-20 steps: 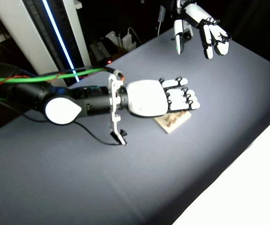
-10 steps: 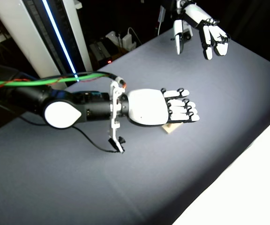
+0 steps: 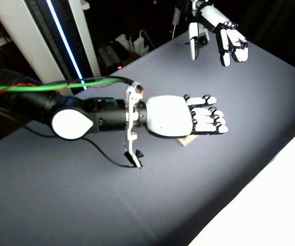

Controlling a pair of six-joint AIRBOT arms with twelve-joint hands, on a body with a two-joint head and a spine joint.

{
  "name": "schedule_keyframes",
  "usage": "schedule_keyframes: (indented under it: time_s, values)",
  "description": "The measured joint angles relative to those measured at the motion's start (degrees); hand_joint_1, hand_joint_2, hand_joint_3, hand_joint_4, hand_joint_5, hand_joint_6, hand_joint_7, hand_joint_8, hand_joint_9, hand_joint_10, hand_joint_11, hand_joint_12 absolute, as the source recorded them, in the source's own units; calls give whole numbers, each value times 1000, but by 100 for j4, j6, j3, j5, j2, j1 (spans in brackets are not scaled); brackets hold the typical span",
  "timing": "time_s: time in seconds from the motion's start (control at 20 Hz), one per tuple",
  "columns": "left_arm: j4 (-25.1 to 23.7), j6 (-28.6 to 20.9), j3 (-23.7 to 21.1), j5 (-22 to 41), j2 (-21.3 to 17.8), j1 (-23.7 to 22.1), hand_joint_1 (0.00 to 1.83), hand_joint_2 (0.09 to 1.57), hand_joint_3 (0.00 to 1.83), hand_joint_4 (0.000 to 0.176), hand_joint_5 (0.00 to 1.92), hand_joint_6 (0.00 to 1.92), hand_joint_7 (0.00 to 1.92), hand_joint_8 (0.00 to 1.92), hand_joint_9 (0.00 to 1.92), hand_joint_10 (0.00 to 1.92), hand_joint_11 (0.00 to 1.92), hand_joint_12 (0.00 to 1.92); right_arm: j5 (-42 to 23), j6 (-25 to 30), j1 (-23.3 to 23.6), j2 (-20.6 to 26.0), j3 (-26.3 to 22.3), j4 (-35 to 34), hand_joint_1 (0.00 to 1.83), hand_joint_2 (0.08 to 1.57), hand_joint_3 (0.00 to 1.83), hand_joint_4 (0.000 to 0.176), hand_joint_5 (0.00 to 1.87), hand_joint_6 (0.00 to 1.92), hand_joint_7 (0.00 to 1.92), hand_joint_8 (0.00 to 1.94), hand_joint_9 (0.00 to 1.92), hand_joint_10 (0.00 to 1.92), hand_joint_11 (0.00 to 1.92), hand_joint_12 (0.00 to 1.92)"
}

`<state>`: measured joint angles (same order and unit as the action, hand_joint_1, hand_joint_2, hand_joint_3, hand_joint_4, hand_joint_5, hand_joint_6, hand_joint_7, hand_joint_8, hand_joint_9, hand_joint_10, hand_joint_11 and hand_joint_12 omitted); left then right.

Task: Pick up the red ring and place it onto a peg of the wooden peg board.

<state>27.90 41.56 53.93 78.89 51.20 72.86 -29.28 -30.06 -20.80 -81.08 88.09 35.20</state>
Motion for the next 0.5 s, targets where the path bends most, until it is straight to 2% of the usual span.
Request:
schedule_keyframes:
  time_s: [0.1,0.2,0.3,0.4,0.45,0.5]
  values:
    - [7,-2,0,-4,0,0,728,1091,0,0,532,3,245,1,234,1,0,643,-17,-9,59,0,-17,-28,773,849,0,176,0,0,71,6,47,1,12,20]
    - [0,-7,0,2,0,0,718,1096,1,1,522,0,237,0,225,0,0,626,-33,-17,61,0,-17,-50,789,866,3,176,0,0,87,9,91,20,57,44]
    - [2,-7,0,2,2,0,690,1101,2,19,514,0,235,0,232,2,0,649,-31,-17,59,0,-24,-50,854,864,1,176,0,0,62,1,64,4,4,5]
    - [4,-11,0,0,2,0,729,1094,0,1,533,2,249,2,237,2,0,639,-11,-20,59,7,-79,-76,834,876,5,176,0,0,2,0,22,0,30,14]
    - [7,-13,-2,4,2,0,719,1097,0,14,525,0,246,0,228,1,0,611,-4,-24,59,72,-210,-114,795,896,13,176,0,0,0,0,4,0,39,19]
    - [4,-42,-2,13,2,0,710,1101,1,15,507,6,242,0,220,2,0,519,-61,-22,59,160,-321,-127,740,925,7,175,0,0,35,2,59,6,7,219]
